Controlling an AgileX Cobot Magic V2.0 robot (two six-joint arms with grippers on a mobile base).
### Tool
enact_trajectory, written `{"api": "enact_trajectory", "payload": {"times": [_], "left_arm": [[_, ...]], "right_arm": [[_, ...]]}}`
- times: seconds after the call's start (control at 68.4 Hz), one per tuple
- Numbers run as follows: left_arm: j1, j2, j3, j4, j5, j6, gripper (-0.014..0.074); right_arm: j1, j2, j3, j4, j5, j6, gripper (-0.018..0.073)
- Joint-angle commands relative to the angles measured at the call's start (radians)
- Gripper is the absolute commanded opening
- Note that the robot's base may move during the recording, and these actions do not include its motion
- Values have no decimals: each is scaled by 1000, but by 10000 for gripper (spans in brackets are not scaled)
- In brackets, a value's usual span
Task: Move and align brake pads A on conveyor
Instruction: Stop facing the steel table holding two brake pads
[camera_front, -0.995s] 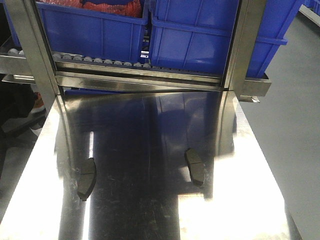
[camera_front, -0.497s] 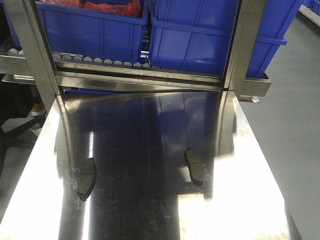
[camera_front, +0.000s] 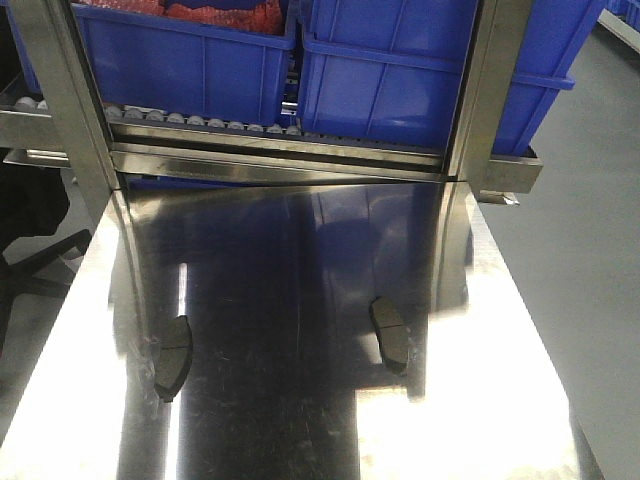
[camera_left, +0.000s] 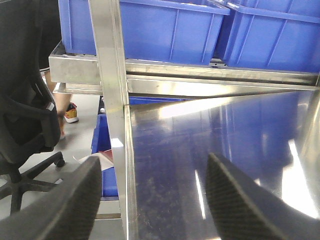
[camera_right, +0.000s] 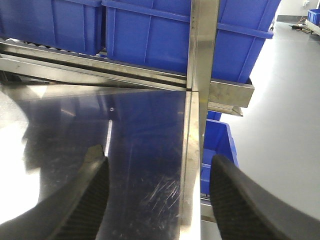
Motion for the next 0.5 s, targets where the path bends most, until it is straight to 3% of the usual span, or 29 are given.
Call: {"api": "enact_trajectory", "payload": {"times": [0.0,0.483], "left_arm": [[-3,9,-26,-4,-71,-1,429],[-3,9,-26,-4,-71,-1,429]], "right_arm": [[-6,12,-25,1,-70,-2,423],[-6,12,-25,1,-70,-2,423]]}}
